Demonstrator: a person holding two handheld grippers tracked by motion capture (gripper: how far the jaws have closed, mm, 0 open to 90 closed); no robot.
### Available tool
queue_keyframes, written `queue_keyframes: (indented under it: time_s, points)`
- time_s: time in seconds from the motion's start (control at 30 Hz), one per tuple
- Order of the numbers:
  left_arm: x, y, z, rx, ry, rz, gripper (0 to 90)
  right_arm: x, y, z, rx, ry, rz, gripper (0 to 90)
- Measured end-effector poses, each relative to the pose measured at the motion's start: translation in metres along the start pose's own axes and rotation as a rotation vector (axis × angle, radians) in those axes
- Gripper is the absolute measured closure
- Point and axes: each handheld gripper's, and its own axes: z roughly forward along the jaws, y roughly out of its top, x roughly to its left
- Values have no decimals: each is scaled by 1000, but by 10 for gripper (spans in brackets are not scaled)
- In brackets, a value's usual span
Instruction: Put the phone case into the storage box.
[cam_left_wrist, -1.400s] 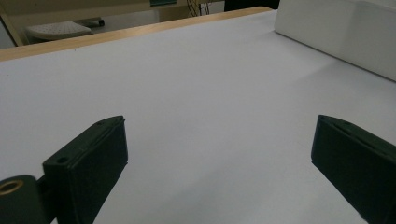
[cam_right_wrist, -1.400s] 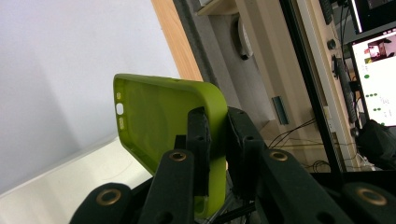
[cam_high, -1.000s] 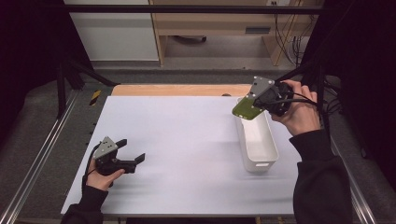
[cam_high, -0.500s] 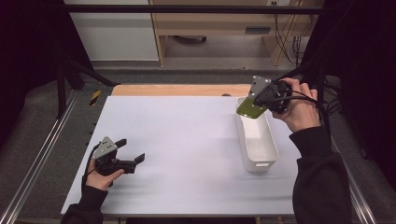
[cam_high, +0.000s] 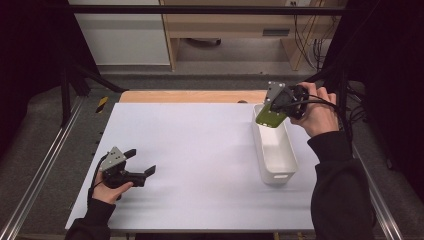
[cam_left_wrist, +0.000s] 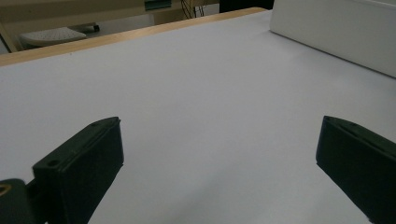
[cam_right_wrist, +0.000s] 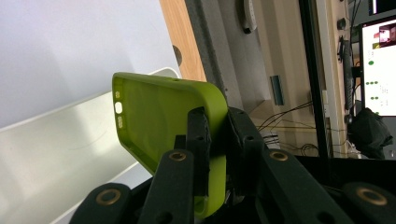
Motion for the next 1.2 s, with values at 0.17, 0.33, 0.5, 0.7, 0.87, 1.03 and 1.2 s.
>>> queue_keyframes:
  time_s: [0.17,0.33,0.5,0.7,0.87,1.03,1.2]
  points:
    - [1,-1,0,1,-1,0,6,-3,-2,8,17,4,-18,801]
    - [1,-1,0,1,-2,-1,5,-4,-2,18,29,15,-43,801]
    - [2,-1,1,2,-3,-2,5,-5,-1,25,32,21,-67,801]
    - [2,-1,1,3,-4,-3,5,-7,0,38,31,35,-104,800]
    - [2,-2,2,9,-5,0,5,-9,0,48,26,39,-138,800]
    - [2,-3,3,11,-2,-4,6,-8,-1,57,36,62,-160,800]
    - [2,-4,3,13,-5,-1,6,-9,-1,65,39,77,-177,800]
